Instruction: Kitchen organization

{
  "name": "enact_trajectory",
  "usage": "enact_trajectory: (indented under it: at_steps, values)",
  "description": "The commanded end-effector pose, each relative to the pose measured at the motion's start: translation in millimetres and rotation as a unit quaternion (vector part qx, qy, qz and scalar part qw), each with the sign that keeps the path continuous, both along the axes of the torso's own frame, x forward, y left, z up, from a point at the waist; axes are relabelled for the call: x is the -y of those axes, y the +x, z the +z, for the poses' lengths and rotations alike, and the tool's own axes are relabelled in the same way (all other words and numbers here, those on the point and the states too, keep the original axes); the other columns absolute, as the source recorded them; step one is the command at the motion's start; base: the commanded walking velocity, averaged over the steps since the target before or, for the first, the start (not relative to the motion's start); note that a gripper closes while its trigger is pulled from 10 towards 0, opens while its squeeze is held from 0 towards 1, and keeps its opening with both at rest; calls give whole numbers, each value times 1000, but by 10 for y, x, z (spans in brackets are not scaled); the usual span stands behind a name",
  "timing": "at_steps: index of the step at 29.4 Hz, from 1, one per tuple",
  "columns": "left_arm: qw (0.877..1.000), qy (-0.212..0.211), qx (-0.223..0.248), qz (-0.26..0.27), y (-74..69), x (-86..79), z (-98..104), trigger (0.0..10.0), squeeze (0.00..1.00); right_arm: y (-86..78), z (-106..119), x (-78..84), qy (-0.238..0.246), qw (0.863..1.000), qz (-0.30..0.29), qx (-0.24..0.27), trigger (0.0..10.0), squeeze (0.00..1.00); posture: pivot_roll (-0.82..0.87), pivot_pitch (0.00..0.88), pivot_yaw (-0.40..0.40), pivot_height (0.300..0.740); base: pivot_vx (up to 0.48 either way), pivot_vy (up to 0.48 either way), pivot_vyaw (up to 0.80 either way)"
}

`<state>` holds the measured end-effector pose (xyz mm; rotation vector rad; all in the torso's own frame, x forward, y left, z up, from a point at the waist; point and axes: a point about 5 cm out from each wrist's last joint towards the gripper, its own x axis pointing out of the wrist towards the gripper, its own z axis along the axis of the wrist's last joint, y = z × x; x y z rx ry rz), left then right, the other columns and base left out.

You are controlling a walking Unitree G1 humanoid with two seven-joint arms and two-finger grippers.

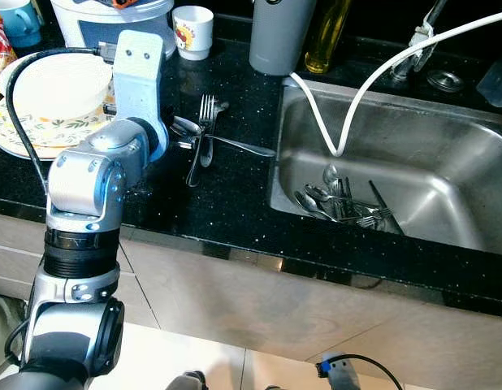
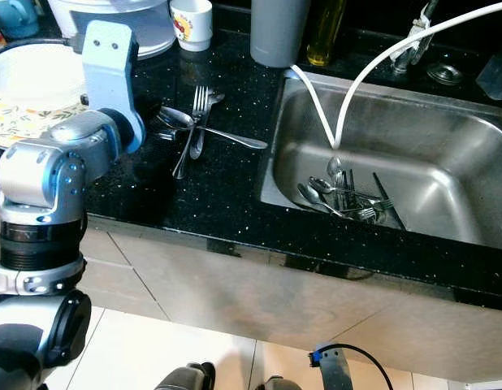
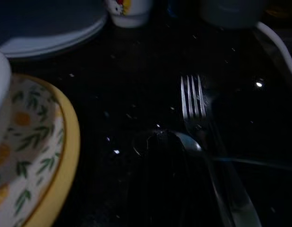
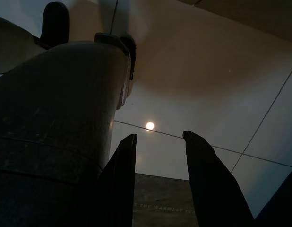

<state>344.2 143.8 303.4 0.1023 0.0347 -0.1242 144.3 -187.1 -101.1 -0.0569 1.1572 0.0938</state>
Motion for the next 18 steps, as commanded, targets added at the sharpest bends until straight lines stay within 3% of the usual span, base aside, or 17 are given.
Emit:
enact_trajectory:
  at_steps: [1,3,4,7,8,9,18]
  values:
    - [999,9,31,-4,-43,97,69,0,0,-144,-54,-25,5,1000,-3,-27,10000,0,110,131,-68,740,0,0,0]
    - [999,10,35,-4,-47,113,76,0,0,-143,-54,-27,5,1000,-2,-27,10000,0,110,131,-68,740,0,0,0]
    - [999,0,33,1,-45,106,58,2235,0,-143,-54,-31,4,1000,-1,-27,10000,0,110,129,-66,740,0,0,0]
    - [999,0,33,1,-45,106,58,2235,0,-143,-54,-31,4,1000,-1,-27,10000,0,110,129,-66,740,0,0,0]
    - [999,-12,29,9,-38,87,34,9137,455,-143,-54,-33,4,1000,0,-27,10000,0,110,129,-66,740,0,0,0]
    - [998,-42,13,33,-5,5,-60,10000,1000,-147,-56,-33,4,1000,1,-28,10000,0,111,129,-67,740,0,0,0]
    - [993,-101,-5,65,60,-134,-266,10000,1000,-163,-58,-10,2,1000,0,-29,10000,0,103,136,-71,740,0,0,0]
